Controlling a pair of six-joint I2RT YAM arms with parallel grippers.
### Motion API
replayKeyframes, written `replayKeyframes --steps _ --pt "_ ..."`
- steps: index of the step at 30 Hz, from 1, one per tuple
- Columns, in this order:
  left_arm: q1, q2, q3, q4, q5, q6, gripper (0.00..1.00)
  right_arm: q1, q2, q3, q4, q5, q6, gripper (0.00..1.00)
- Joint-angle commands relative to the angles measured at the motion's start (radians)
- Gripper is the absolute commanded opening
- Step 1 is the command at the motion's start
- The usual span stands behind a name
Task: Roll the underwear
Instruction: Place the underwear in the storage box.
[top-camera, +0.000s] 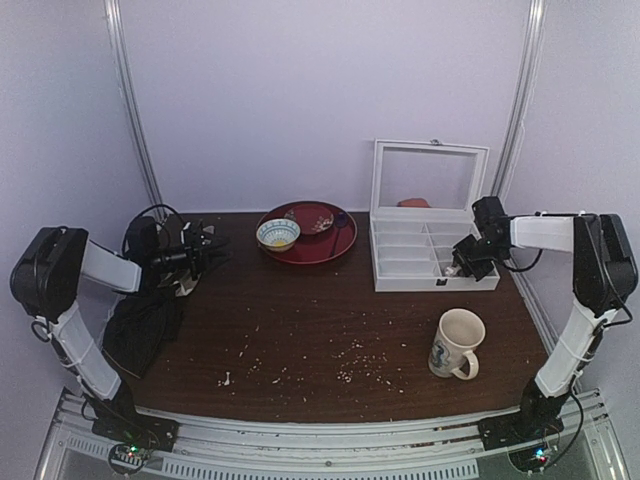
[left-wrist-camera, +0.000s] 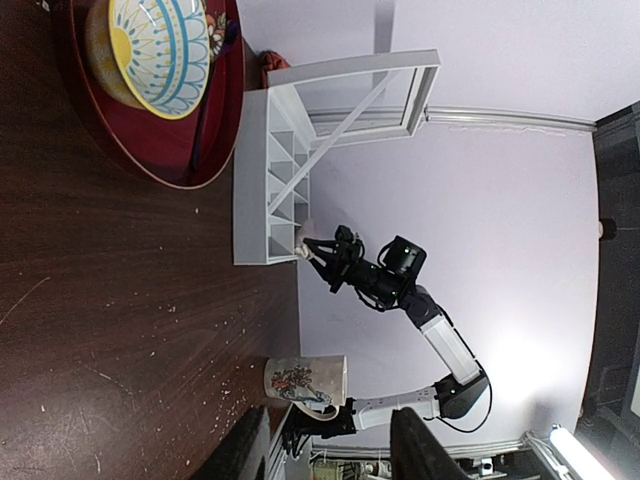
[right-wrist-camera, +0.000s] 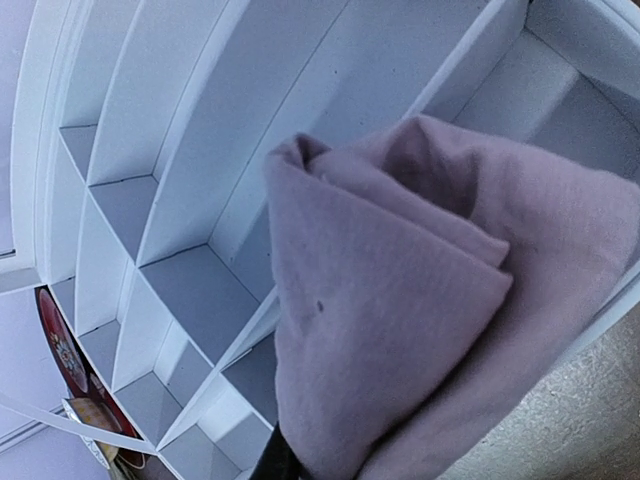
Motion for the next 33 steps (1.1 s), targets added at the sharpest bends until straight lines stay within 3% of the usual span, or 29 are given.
replayKeyframes --steps 1,19,25,30,33 --pt "-0.004 0.017 0.005 0.069 0.014 -0.011 0.56 -0.01 0.02 -0.029 0.044 0.014 0.037 0.04" --pt "-0.004 0.032 0.004 0.088 0.013 -0.02 0.56 -0.022 0.083 -0.052 0.099 -0.008 0.083 0.05" --pt "-0.004 0.034 0.0 0.094 0.013 -0.025 0.56 -0.025 0.083 -0.04 0.075 -0.021 0.069 0.19" --pt "-0.005 0.04 0.004 0.102 0.012 -0.032 0.56 -0.026 0.054 -0.021 0.04 -0.013 0.044 0.21" --pt "-0.005 0.047 0.006 0.115 0.012 -0.044 0.56 -0.027 0.045 -0.006 0.01 -0.02 0.035 0.3"
